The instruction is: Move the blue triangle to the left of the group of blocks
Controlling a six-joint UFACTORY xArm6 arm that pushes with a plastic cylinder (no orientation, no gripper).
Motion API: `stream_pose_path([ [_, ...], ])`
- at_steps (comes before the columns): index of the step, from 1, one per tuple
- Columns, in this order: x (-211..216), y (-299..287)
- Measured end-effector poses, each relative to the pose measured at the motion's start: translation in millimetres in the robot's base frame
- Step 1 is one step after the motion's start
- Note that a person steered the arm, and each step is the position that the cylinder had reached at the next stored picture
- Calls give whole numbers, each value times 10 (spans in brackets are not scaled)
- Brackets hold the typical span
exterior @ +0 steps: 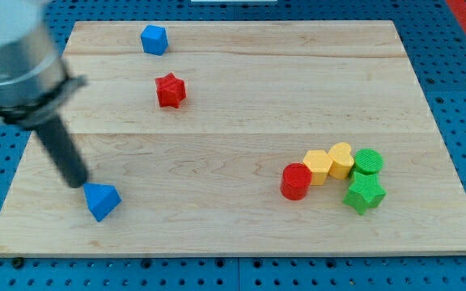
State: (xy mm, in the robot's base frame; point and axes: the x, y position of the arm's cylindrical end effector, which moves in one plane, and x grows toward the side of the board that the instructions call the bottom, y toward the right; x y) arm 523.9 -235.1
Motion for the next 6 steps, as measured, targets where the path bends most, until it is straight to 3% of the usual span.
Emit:
stream_pose_path([
  [1,125,-455],
  [2,348,-49],
  [3,171,718],
  [4,276,1153],
  [6,557,736],
])
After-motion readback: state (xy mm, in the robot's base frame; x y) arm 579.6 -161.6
